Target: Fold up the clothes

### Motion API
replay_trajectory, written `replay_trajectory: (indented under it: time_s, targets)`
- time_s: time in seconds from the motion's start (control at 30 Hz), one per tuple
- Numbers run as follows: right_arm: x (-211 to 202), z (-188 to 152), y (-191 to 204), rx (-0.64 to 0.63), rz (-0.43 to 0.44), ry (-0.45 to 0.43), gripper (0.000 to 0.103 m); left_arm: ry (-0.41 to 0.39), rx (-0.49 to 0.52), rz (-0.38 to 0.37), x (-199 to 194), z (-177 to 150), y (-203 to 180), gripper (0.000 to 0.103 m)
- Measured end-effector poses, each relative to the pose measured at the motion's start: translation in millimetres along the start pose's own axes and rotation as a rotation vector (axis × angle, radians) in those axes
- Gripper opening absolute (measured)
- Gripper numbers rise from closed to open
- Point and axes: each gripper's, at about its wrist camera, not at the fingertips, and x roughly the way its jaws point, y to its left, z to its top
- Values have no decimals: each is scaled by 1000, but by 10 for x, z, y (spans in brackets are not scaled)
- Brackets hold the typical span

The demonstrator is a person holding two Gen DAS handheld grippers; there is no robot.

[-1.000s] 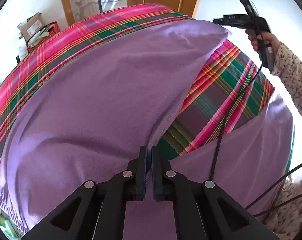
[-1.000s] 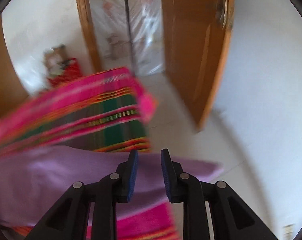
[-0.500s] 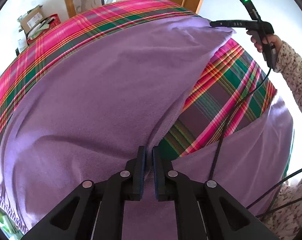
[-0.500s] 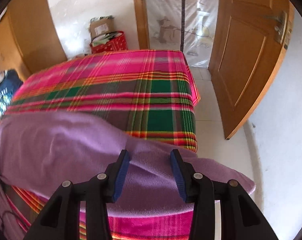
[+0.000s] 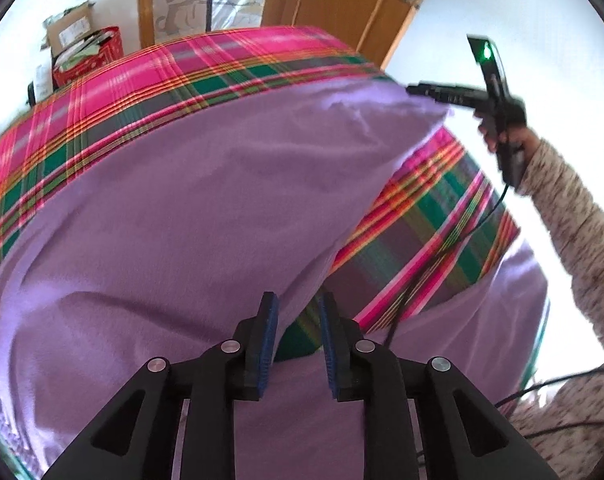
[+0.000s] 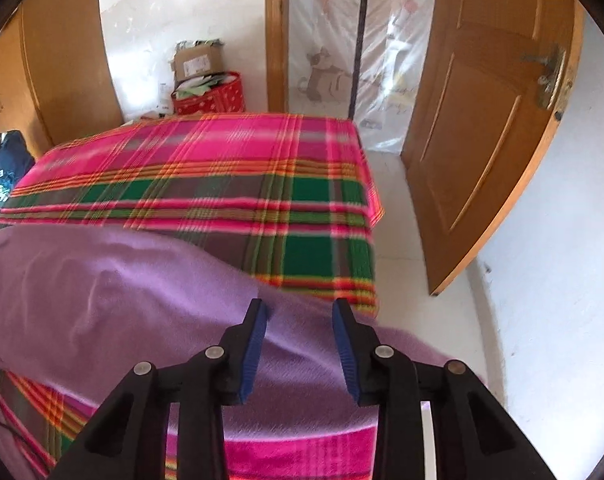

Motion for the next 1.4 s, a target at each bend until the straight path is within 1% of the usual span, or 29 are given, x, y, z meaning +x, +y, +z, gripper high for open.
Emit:
replay_trajectory:
  time_s: [0.07, 0.1, 0.2, 0.37, 0.47, 0.5, 0.53, 0.57, 0.6, 0.63, 0.77, 0.87, 0.97, 1.03, 1.17, 1.4]
  targets:
    - [26, 16, -15, 10, 14, -1, 39, -11, -24, -18, -5, 55, 24, 25]
    - [63, 23, -18, 7, 24, 16, 41, -16, -30, -15, 7, 86, 26, 25]
    - [153, 25, 0, -21, 6, 56, 41, -26, -52, -19, 46, 162, 35, 25]
    - [128, -4, -8, -5, 28, 43, 40, -14, -90, -15, 178, 265, 76, 25]
    - [125, -31, 11, -15, 22, 52, 34, -4, -118, -15, 253, 311, 108, 25]
    - [125, -40, 19, -18, 17, 57, 30, -3, -126, -13, 268, 322, 114, 25]
    - [123, -47, 36, -21, 2, 63, 22, -4, -137, -15, 284, 334, 124, 25]
    - [102, -52, 63, -32, -12, 55, 18, -2, -141, -15, 298, 344, 126, 25]
    - [80, -58, 91, -44, -25, 46, 8, 3, -145, -9, 315, 355, 125, 25]
    - [53, -67, 126, -58, -38, 38, 6, 7, -151, -14, 331, 362, 131, 25]
    - [-82, -132, 262, -101, -75, -5, 5, 21, -185, -28, 384, 370, 173, 25]
    - [-275, -231, 325, -101, -60, -59, 5, 27, -198, -26, 414, 360, 181, 25]
    - [-391, -355, 441, -138, -63, -75, 5, 39, -212, -28, 449, 349, 192, 25]
    - [-462, -462, 514, -151, -54, -83, 5, 44, -214, -31, 458, 349, 187, 25]
    - [-553, -615, 588, -129, -25, -80, 5, 47, -211, -29, 468, 345, 174, 25]
    - [-628, -855, 610, -43, 109, -26, 7, 47, -215, -35, 475, 344, 184, 26]
